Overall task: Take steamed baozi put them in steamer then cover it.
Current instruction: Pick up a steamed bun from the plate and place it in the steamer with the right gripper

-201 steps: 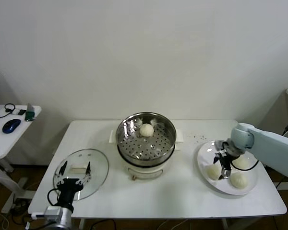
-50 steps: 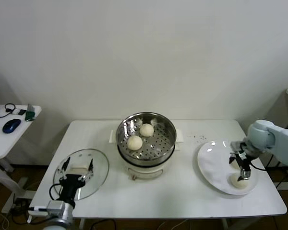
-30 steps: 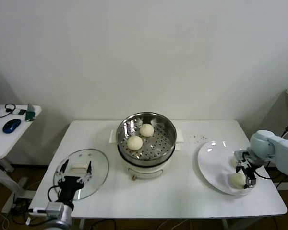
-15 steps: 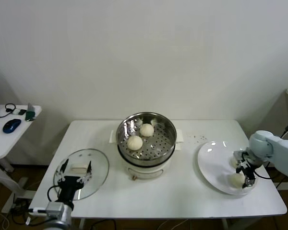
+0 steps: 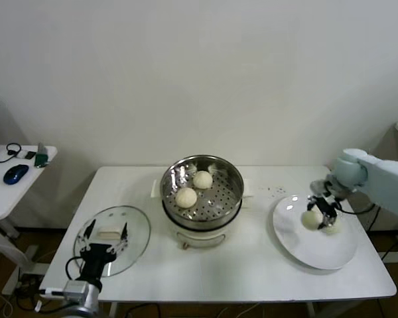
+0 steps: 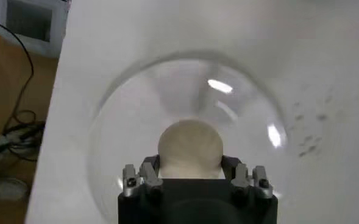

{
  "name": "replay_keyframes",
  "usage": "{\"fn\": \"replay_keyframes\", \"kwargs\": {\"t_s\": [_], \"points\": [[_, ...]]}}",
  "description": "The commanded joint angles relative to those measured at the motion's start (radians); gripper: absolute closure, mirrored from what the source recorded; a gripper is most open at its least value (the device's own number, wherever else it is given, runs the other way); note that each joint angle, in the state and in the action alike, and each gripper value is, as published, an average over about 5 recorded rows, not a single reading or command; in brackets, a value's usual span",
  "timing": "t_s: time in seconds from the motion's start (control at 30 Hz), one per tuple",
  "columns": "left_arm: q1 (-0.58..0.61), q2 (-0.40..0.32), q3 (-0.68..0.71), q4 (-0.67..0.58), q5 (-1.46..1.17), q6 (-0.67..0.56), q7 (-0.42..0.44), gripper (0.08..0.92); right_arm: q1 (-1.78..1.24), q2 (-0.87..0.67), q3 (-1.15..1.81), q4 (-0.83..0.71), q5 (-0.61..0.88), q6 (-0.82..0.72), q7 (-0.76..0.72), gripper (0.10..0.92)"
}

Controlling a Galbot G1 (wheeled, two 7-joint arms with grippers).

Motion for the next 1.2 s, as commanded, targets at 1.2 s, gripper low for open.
{"fn": "replay_keyframes", "kwargs": {"t_s": [1.2], "points": [[-0.013, 0.093, 0.01, 0.025, -0.023, 0.027, 0.0, 0.177, 0.09, 0.712, -0.034, -0.011, -0.137, 0.489, -0.062, 0.355]]}}
